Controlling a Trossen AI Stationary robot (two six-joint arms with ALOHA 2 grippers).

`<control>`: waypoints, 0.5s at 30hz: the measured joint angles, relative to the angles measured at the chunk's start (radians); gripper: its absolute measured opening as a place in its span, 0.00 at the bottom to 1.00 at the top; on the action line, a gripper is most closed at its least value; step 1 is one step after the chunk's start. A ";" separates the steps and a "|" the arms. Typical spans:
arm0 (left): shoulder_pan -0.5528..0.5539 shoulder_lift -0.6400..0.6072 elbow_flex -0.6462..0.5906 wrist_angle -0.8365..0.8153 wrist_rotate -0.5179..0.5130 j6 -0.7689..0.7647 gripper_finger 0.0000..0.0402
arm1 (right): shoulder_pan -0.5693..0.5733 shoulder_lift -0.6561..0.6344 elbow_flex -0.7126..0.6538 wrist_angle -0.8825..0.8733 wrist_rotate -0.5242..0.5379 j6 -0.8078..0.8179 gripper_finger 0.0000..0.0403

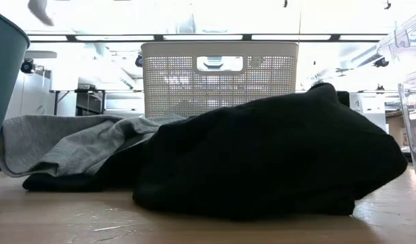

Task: Pick & Place Cloths
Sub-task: Put the white sock into the dark blue bin

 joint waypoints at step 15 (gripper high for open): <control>-0.498 0.268 -0.006 0.097 -0.045 0.007 0.02 | -0.007 0.009 0.000 0.105 -0.010 -0.181 0.02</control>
